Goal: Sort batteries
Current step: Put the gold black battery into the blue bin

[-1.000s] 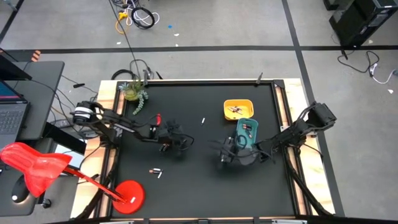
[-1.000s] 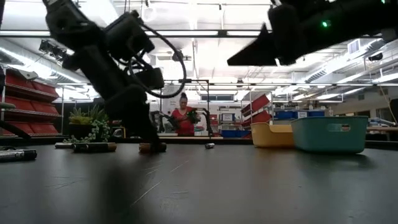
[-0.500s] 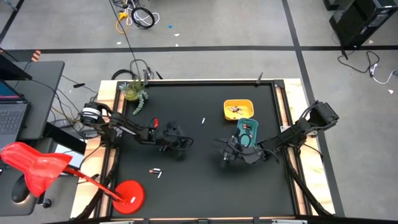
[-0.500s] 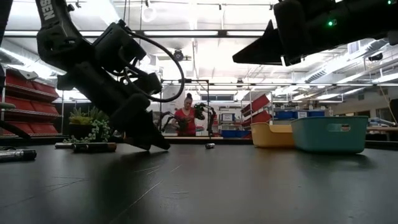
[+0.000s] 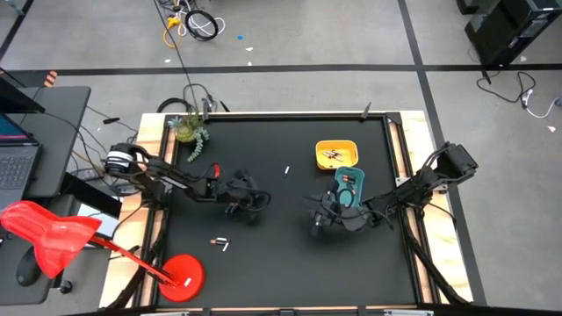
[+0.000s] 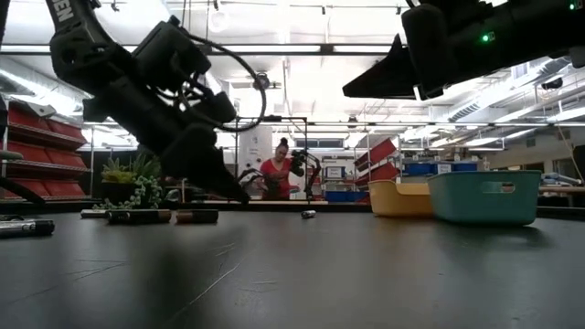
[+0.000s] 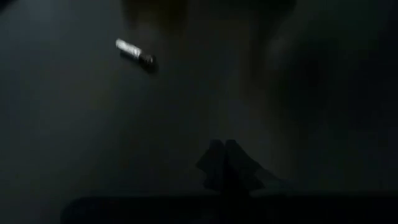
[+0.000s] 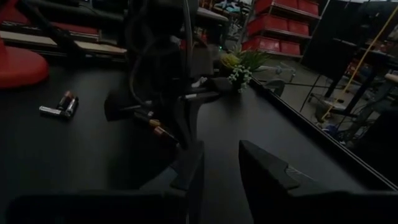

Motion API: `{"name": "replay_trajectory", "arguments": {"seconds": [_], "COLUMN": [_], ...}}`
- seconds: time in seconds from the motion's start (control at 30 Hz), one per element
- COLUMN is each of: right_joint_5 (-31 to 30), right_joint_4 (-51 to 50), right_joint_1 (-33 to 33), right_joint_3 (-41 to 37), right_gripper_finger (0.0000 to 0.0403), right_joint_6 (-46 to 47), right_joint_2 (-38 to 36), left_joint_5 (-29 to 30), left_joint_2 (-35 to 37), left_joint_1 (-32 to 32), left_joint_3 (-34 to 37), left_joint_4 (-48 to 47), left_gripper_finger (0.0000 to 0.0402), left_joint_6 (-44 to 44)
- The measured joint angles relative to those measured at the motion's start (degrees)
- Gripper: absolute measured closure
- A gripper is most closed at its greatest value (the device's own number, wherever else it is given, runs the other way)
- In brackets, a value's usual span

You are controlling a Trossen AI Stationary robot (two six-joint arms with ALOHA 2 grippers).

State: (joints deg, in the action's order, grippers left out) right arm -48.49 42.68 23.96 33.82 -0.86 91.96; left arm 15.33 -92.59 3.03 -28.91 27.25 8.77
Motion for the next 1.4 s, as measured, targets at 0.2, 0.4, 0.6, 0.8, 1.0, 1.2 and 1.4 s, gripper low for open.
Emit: {"name": "replay_trajectory", "arguments": {"seconds": [0.2, 0.4, 0.6, 0.8, 1.0, 1.2, 1.4], "right_joint_5": [0.1, 0.6, 0.6, 0.9, 1.7, 2.3, 2.4], "right_joint_4": [-0.5, -1.8, -2.2, -2.7, -2.5, -2.1, -2.2], "right_joint_1": [-0.1, -0.1, -0.1, -0.2, -0.5, -1.2, -1.2], "right_joint_3": [0.0, 0.0, 0.0, 0.0, 0.0, 0.0, 0.0], "right_gripper_finger": [0.0294, 0.0294, 0.0294, 0.0294, 0.0294, 0.0294, 0.0294], "right_joint_6": [0.7, 1.3, 1.8, 2.2, 2.4, 2.6, 2.6], "right_joint_2": [0.0, 0.0, 0.0, 0.0, 0.0, 0.0, 0.0], "left_joint_5": [-4.3, -5.3, 3.8, 4.7, 5.0, 4.8, 5.0], "left_joint_2": [3.2, 2.9, 2.8, 2.8, 1.9, -1.2, -4.5], "left_joint_1": [0.1, 1.0, 3.0, 3.1, 3.1, 3.1, 3.0], "left_joint_3": [0.0, 0.0, 2.3, 10.4, 15.7, 14.8, 13.5], "left_joint_4": [-0.9, -5.9, -1.9, 9.6, 16.7, 17.3, 18.1], "left_gripper_finger": [0.0398, 0.0330, 0.0254, 0.0239, 0.0239, 0.0239, 0.0247], "left_joint_6": [0.9, 7.1, 3.4, 6.1, 7.5, 7.8, 8.1]}}
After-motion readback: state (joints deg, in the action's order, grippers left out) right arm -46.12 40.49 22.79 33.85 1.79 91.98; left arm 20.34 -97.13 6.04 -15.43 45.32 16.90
